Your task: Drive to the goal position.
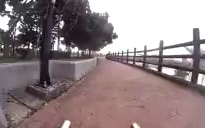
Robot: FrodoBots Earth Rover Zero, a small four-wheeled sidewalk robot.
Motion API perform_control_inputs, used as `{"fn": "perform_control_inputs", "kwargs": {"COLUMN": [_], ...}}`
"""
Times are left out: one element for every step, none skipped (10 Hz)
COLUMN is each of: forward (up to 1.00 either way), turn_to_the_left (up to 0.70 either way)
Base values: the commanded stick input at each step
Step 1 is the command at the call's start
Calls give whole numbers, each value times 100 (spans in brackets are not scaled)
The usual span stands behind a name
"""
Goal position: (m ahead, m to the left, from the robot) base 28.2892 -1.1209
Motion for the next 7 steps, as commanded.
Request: {"fn": "perform_control_inputs", "kwargs": {"forward": [70,70,70,70,70,70,70], "turn_to_the_left": [-35,-35,-35,-20,0,0,0]}}
